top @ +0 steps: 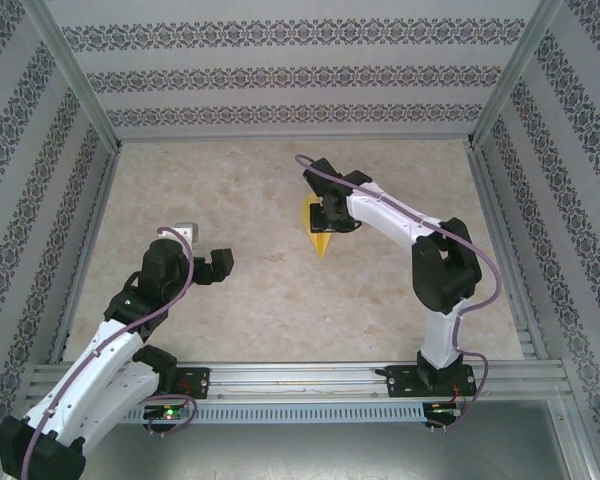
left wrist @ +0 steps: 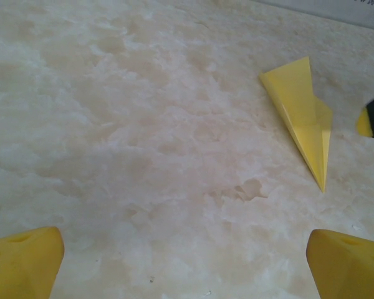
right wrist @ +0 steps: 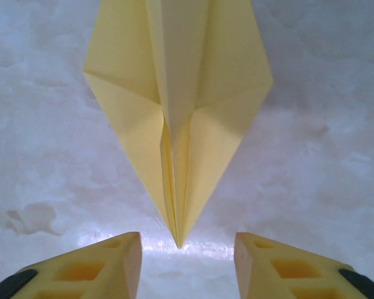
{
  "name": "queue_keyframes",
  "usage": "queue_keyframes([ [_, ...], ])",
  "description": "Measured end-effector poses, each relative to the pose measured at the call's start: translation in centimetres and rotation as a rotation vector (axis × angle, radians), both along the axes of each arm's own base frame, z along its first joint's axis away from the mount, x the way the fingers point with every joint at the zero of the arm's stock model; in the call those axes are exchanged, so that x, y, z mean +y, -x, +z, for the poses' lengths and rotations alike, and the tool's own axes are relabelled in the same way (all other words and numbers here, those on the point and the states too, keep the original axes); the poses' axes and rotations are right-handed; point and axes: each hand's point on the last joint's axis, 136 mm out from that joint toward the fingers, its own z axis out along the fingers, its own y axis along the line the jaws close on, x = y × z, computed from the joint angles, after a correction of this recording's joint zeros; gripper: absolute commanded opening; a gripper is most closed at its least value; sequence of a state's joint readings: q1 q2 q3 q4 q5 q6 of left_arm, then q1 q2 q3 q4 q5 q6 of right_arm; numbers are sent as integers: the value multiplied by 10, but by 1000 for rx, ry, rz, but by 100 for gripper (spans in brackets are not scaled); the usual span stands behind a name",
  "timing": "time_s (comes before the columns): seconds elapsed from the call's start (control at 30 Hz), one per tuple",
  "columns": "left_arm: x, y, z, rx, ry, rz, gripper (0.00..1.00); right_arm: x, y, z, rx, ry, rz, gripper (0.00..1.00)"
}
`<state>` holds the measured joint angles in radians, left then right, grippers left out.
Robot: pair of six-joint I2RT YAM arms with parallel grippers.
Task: Fold a paper plane with a square sheet of paper (fold left side to right side)
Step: Place the paper plane at the center of the table, then reset both arms
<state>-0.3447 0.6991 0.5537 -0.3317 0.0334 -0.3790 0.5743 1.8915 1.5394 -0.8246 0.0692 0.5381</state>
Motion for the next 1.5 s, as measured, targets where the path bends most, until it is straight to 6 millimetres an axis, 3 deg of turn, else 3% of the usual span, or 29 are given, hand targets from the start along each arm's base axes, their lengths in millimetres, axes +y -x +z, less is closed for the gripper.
queue_keyframes([
  [0.4,18,-7,1,24,-10,92,100,-36,46,36,-125,-33,21,77],
  [0.63,27,-10,9,9,-20,130,100,-63,63,56,-250,-57,24,94],
  [1.2,47,-14,20,-46,-168,170,100,-167,81,72,-581,13,-134,98],
  [1.5,53,-18,19,-49,-216,184,100,-219,82,53,-662,92,-255,98],
])
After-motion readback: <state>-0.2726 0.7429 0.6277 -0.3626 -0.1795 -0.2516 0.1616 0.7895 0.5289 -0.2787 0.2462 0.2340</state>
